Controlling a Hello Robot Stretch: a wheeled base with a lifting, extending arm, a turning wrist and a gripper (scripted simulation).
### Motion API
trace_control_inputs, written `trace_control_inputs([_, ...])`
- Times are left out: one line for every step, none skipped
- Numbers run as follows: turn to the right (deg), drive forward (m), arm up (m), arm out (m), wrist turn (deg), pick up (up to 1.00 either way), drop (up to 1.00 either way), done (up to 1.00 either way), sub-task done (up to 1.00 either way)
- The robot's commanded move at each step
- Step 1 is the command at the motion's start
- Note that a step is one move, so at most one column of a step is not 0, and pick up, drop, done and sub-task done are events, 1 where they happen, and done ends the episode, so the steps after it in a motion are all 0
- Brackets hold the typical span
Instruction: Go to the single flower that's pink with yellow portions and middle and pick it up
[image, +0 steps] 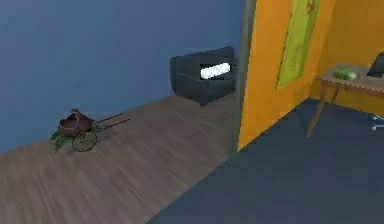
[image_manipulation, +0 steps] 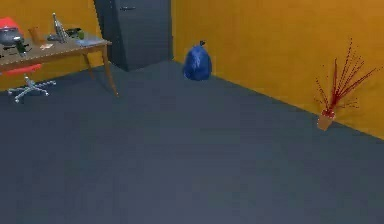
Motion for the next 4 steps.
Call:
trace_control_inputs([-18.0,0.00,0.00,0.00,0.0,0.00,0.00,0.00,0.00])
trace_control_inputs([0.0,0.70,0.00,0.00,0.0,0.00,0.00,0.00,0.00])
trace_control_inputs([-27.0,0.00,0.00,0.00,0.0,0.00,0.00,0.00,0.00])
trace_control_inputs([0.0,0.45,0.00,0.00,0.0,0.00,0.00,0.00,0.00])
